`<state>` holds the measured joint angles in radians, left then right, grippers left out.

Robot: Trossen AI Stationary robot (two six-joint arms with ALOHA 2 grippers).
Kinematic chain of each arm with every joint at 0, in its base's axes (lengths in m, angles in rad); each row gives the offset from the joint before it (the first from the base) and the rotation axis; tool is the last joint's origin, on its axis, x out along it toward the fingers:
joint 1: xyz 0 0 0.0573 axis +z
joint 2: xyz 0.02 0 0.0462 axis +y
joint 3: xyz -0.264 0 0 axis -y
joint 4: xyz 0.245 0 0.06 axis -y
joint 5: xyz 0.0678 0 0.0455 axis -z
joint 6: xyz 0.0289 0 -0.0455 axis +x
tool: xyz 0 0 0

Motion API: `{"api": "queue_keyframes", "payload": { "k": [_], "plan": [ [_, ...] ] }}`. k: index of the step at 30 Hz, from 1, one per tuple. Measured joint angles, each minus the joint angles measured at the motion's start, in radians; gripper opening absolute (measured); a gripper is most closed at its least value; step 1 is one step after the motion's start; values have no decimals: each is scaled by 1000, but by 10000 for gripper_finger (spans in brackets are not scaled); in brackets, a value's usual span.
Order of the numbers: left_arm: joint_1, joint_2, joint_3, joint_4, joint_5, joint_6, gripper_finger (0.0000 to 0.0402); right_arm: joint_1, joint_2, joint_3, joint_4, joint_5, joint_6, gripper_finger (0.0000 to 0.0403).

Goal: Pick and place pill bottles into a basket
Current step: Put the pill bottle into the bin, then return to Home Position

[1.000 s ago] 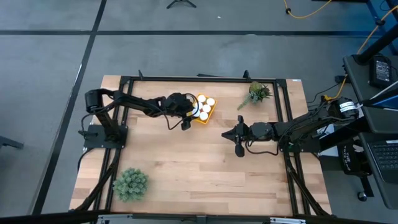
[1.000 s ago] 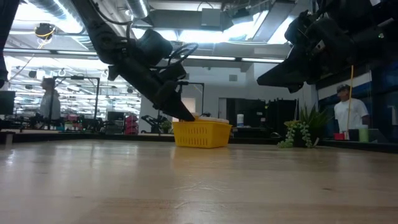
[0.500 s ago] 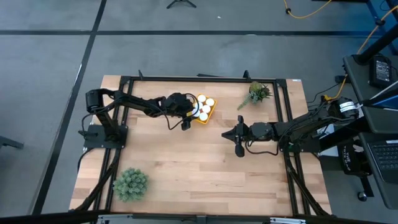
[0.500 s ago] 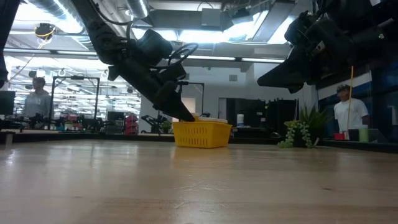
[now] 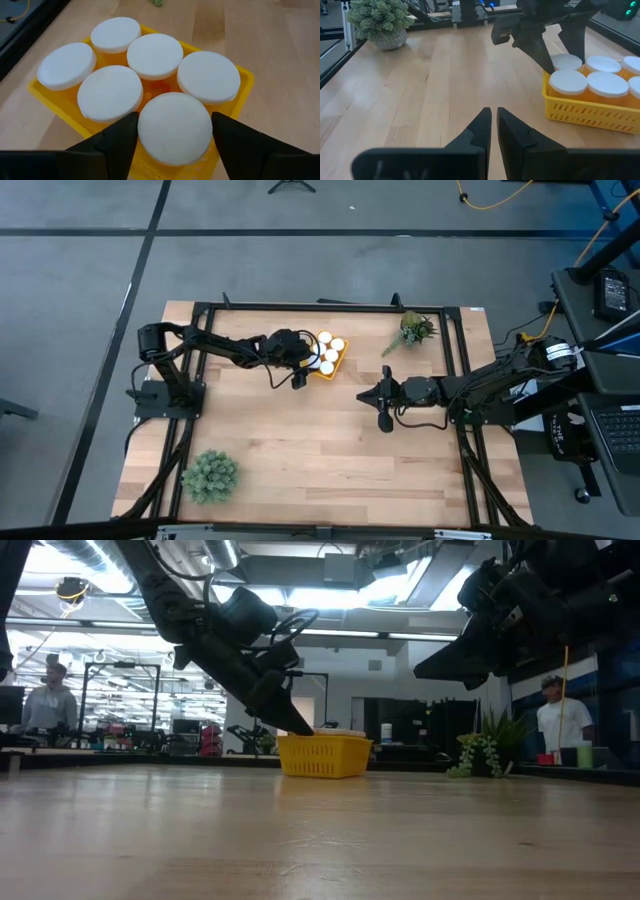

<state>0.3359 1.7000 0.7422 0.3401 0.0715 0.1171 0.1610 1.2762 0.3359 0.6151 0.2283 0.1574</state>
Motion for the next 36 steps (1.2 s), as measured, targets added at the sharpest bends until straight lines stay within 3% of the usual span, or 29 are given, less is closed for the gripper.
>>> {"api": "queue_keyframes", "payload": {
  "k": [21, 28, 36],
  "plan": [
    [-2, -130, 0, -111, 12, 40, 244, 0, 0, 0, -9, 0, 21, 35],
    [-24, -255, 0, -222, 15, 68, 243, 0, 0, 0, -20, -2, 2, 35],
    [-67, -419, 0, -327, 17, 88, 216, 0, 0, 28, -18, -4, -30, 35]
  ]
}}
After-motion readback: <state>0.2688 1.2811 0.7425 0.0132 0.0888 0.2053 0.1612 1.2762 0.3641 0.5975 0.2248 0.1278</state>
